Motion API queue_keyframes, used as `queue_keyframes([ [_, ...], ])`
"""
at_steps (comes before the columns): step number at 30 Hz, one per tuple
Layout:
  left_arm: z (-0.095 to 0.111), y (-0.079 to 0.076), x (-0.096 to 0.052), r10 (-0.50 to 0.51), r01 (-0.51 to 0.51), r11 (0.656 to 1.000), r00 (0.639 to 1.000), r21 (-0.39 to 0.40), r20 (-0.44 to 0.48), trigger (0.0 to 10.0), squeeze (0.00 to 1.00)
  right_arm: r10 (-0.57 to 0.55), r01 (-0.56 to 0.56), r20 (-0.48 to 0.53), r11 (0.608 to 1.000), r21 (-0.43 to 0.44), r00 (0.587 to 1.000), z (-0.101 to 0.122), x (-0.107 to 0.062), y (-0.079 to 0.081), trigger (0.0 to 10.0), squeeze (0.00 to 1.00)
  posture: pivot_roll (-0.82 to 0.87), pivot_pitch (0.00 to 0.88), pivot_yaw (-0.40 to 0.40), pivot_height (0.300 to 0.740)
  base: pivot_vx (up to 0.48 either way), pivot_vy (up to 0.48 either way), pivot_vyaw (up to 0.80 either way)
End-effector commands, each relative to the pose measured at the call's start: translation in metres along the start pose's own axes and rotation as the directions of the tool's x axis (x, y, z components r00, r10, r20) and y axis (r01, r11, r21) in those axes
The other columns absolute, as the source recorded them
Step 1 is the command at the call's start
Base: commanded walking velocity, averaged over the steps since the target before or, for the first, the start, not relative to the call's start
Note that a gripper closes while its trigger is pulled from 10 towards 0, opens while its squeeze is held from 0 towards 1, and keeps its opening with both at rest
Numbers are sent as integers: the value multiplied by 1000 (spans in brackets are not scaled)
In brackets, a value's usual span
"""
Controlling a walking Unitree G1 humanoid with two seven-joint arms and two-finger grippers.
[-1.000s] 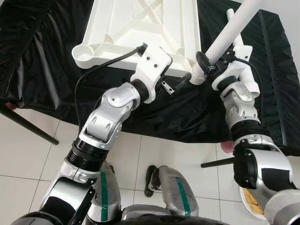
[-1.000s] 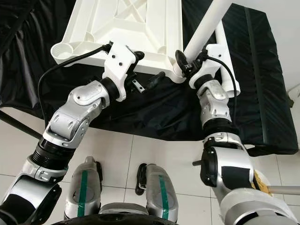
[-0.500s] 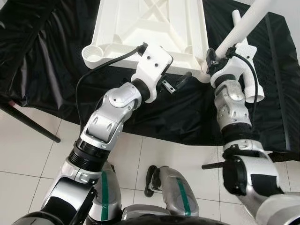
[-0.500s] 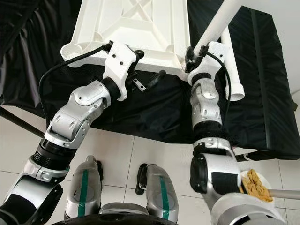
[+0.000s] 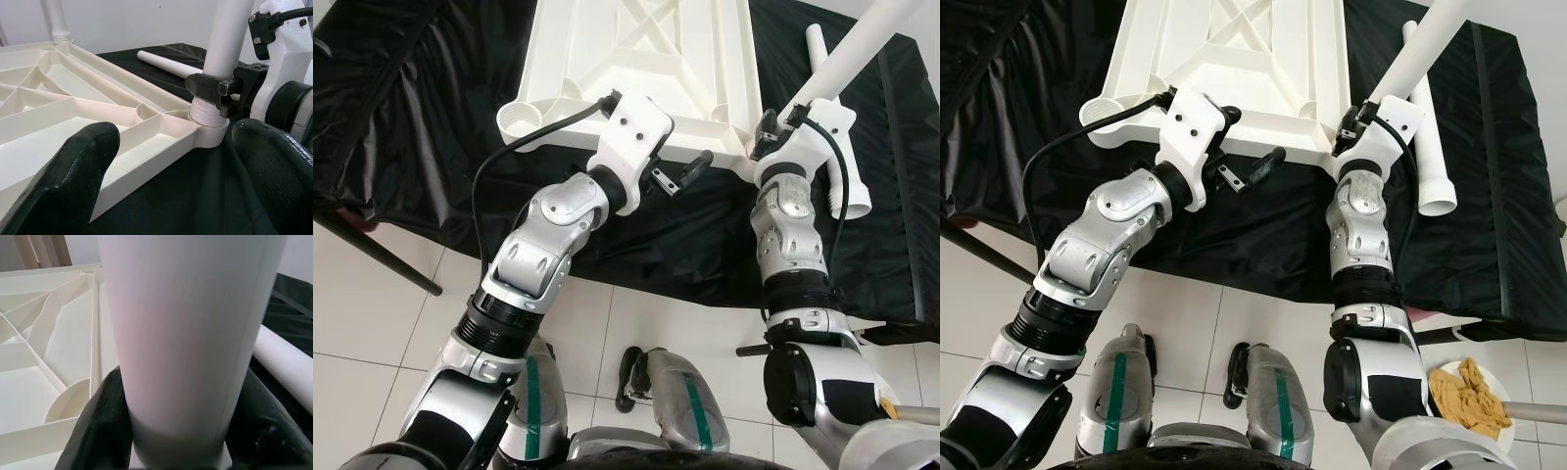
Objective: Building children table
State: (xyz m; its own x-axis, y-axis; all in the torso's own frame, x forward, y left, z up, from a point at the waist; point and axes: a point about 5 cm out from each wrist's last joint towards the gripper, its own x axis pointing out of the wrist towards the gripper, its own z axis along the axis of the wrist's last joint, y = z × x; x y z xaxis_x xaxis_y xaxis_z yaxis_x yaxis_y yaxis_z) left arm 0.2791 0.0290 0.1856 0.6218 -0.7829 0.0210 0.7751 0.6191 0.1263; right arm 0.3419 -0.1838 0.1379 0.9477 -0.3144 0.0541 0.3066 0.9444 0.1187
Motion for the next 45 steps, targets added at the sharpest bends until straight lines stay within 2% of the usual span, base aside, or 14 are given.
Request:
queue_keyframes([
  [1, 0, -5, 2, -39, 39, 999, 999, 4, 5, 10000, 0, -38, 36, -50, 999, -32, 998, -12, -4, -12, 10000, 1000, 106, 39, -126, 740, 0, 0, 0],
  [12, -8, -7, 3, -54, 54, 999, 998, 0, -25, 10000, 0, 24, -25, -8, 1000, -17, 1000, -4, -5, -9, 10000, 1000, 106, 32, -123, 740, 0, 0, 0],
  [13, -10, -7, 4, -56, 56, 998, 998, 3, -34, 10000, 0, 42, -42, -4, 999, -16, 999, -3, -6, -7, 10000, 0, 105, 29, -122, 740, 0, 0, 0],
  [17, -13, -6, 5, -60, 60, 998, 997, 10, -49, 10000, 0, 84, -84, 7, 996, -14, 996, -2, -8, -5, 10000, 0, 105, 30, -122, 740, 0, 0, 0],
  [18, -16, -5, 6, -61, 62, 998, 996, 12, -63, 10000, 0, 123, -122, 13, 992, -12, 992, -3, -12, -4, 10000, 0, 105, 30, -121, 740, 0, 0, 0],
  [25, -21, 1, 9, -60, 61, 998, 994, 17, -87, 10000, 0, 151, -150, 31, 988, -26, 988, -7, -23, -10, 10000, 0, 101, 35, -116, 740, 0, 0, 0],
  [27, -22, 5, 18, -72, 76, 997, 991, 30, -109, 10000, 0, 181, -181, 23, 983, -27, 983, -13, -35, -11, 10000, 0, 92, 42, -109, 740, 0, 0, 0],
  [32, -23, 7, 25, -92, 97, 994, 988, 38, -125, 10000, 0, 188, -187, 9, 982, -36, 982, -18, -42, -13, 10000, 0, 85, 47, -102, 740, 0, 0, 0],
  [33, -23, 6, 29, -115, 120, 992, 985, 34, -130, 10000, 1000, 183, -183, 3, 982, -38, 983, -20, -45, -15, 10000, 0, 80, 49, -98, 740, 0, 0, 0],
  [37, -26, 7, 36, -139, 150, 987, 977, 59, -160, 10000, 1000, 190, -189, 2, 981, -49, 982, -22, -52, -19, 10000, 0, 74, 53, -92, 740, 0, 0, 0],
  [38, -29, 8, 38, -145, 160, 984, 973, 78, -178, 10000, 839, 201, -200, 7, 978, -54, 980, -21, -55, -20, 10000, 0, 69, 56, -88, 740, 0, 0, 0],
  [39, -32, 10, 40, -143, 169, 979, 968, 117, -205, 10000, 0, 212, -211, 11, 976, -54, 977, -21, -59, -21, 10000, 0, 68, 58, -87, 740, 0, 0, 0],
  [45, -39, 18, 49, -135, 191, 961, 955, 202, -264, 10000, 0, 220, -219, 5, 974, -58, 976, -23, -66, -25, 10000, 0, 60, 57, -82, 740, 0, 0, 0],
])
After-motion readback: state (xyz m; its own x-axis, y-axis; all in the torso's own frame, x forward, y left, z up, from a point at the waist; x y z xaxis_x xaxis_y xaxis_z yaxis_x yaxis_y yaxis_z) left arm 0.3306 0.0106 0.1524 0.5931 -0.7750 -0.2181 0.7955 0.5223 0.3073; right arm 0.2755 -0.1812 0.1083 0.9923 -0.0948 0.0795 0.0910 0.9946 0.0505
